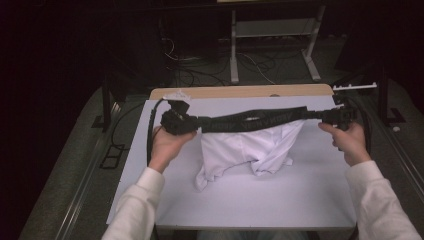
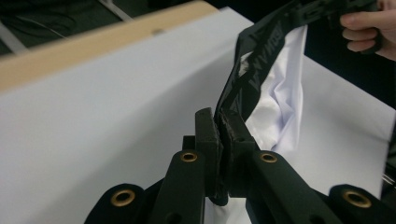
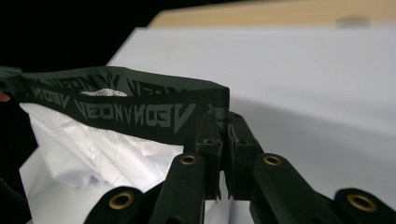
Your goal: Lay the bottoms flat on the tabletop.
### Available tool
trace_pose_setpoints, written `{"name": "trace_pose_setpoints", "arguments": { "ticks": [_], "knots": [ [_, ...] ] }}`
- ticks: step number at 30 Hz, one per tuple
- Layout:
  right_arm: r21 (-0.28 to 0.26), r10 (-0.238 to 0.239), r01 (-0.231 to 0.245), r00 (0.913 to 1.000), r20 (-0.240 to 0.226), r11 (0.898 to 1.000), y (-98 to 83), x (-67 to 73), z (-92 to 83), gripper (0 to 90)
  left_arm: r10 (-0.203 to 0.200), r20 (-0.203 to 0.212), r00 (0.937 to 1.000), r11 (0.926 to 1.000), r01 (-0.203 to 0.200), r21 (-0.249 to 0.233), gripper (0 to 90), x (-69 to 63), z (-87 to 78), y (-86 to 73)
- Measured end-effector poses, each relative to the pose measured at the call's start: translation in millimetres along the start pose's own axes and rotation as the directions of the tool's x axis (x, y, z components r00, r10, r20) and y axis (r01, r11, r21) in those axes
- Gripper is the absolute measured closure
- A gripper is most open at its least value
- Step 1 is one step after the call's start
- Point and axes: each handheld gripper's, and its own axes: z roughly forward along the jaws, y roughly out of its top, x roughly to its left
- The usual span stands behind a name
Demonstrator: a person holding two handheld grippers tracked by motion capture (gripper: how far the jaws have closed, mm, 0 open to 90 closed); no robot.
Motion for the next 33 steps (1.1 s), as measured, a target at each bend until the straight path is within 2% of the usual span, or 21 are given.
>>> {"name": "trace_pose_setpoints", "arguments": {
  "ticks": [2,5,8,11,15,17,20,21,26,27,29,31,33],
  "knots": [
    [-0.034,-0.033,0.033,0.9993,-0.018,0.999,19.0,4.3,-2.1,84.3,0.004,-0.017,0.9998,1.0000,-0.004,-0.006,85.5,6.1,-5.2,14.1],
    [-0.050,-0.058,0.057,0.9978,-0.032,0.997,38.1,5.2,-0.5,84.3,0.013,-0.047,0.9988,0.9999,-0.013,-0.007,85.5,19.3,-8.1,33.5],
    [-0.057,-0.054,0.051,0.9975,-0.046,0.997,52.0,-1.4,8.2,84.3,0.000,-0.064,0.9979,0.9997,-0.001,-0.024,85.5,36.0,-3.3,45.2],
    [-0.056,-0.034,0.031,0.9977,-0.058,0.998,60.0,-14.9,24.7,84.3,-0.027,-0.078,0.9965,0.9993,0.025,-0.026,85.5,56.1,9.5,49.4],
    [-0.057,0.005,-0.008,0.9976,-0.069,0.998,62.4,-33.6,47.3,84.2,-0.079,-0.098,0.9920,0.9969,0.078,-0.012,85.5,85.8,32.4,47.7],
    [-0.063,0.045,-0.050,0.9962,-0.074,0.997,60.0,-44.0,60.8,84.3,-0.111,-0.106,0.9881,0.9938,0.110,-0.013,85.5,99.2,43.7,44.0],
    [-0.044,0.085,-0.088,0.9944,-0.063,0.995,55.6,-53.3,76.7,84.3,-0.158,-0.121,0.9800,0.9874,0.158,-0.007,85.5,115.4,59.6,35.5],
    [-0.033,0.087,-0.089,0.9948,-0.052,0.995,54.2,-55.4,82.0,84.2,-0.181,-0.130,0.9749,0.9833,0.182,0.000,85.5,121.6,67.0,30.6],
    [0.010,0.100,-0.100,0.9949,0.008,0.995,48.1,-62.4,101.5,84.3,-0.234,-0.157,0.9594,0.9704,0.240,0.022,85.5,132.7,85.4,15.6],
    [0.016,0.095,-0.095,0.9953,0.020,0.995,47.9,-62.7,103.2,84.3,-0.237,-0.174,0.9559,0.9685,0.246,0.037,85.5,133.9,89.9,12.3],
    [0.035,0.059,-0.061,0.9967,0.056,0.998,48.3,-62.7,107.6,84.3,-0.234,-0.192,0.9529,0.9675,0.248,0.049,85.6,135.0,94.7,8.9],
    [0.061,0.011,-0.016,0.9961,0.088,0.998,49.6,-62.5,110.3,84.3,-0.229,-0.195,0.9537,0.9690,0.243,0.047,85.6,135.0,97.6,6.9],
    [0.078,-0.009,0.000,0.9937,0.111,0.997,52.5,-63.2,111.9,84.4,-0.224,-0.199,0.9542,0.9710,0.236,0.039,85.7,133.8,99.2,7.7]
  ]
}}
